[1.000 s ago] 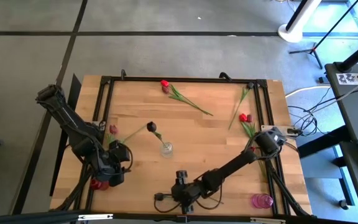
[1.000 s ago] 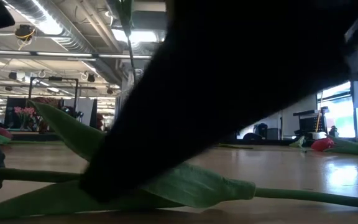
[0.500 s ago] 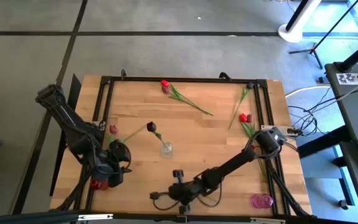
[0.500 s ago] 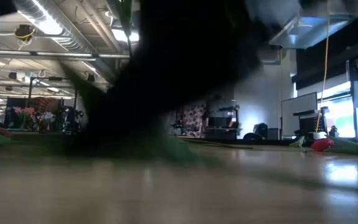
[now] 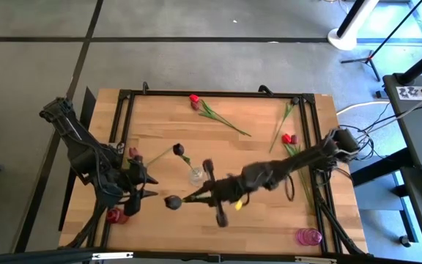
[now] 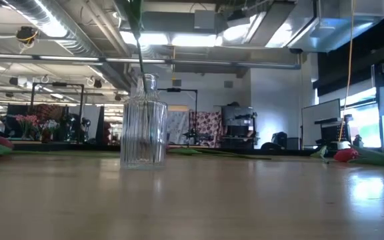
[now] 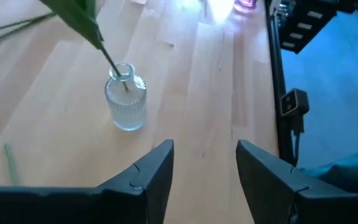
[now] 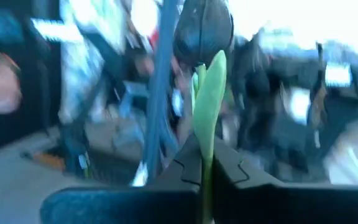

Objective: Sort flowers into vase by color
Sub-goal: Put the black flower into the transparent vase

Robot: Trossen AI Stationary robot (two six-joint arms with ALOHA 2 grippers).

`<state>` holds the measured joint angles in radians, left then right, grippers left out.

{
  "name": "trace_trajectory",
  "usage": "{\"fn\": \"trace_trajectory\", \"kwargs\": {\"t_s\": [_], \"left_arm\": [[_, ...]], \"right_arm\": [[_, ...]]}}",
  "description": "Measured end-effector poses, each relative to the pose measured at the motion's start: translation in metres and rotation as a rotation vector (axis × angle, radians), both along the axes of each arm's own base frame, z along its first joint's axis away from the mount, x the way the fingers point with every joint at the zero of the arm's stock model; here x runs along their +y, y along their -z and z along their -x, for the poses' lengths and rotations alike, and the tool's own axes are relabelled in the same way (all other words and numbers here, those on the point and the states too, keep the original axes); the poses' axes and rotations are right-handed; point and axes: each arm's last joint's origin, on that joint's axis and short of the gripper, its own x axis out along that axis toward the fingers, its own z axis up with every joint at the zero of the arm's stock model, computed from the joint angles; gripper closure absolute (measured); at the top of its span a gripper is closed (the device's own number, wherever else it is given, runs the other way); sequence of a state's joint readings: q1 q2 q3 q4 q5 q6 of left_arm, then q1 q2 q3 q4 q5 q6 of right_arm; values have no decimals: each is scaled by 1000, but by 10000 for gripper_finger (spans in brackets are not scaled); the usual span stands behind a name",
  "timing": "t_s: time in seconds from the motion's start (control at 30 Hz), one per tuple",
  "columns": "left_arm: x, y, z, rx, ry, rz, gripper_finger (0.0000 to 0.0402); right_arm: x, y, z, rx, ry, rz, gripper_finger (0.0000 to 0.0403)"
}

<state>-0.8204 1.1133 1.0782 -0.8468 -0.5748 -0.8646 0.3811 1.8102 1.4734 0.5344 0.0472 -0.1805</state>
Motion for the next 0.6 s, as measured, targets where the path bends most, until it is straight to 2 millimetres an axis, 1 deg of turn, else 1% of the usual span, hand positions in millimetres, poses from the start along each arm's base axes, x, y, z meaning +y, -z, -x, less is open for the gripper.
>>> {"fn": "trace_trajectory", "kwargs": {"t_s": [0.1,0.2,0.23,0.3,0.43,0.5,0.6], "left_arm": [[0,-1,-1,-11,-27,28,241],[0,-1,-1,-21,-60,50,252],[0,-1,-1,-22,-62,53,258],[-1,-1,-1,-19,-58,63,269],[-1,-1,-1,-19,-58,64,287],[-1,-1,-1,-20,-59,63,294],[-1,-1,-1,-21,-58,59,300]], "right_arm": [[-28,9,0,-192,-52,-24,400],[-53,13,11,-417,-73,-43,401],[-59,17,16,-469,-81,-44,401],[-71,31,22,-500,-89,-47,401],[-96,62,28,-464,-45,-26,401],[-108,66,31,-490,-13,-15,402],[-122,62,32,-544,19,19,402]]}}
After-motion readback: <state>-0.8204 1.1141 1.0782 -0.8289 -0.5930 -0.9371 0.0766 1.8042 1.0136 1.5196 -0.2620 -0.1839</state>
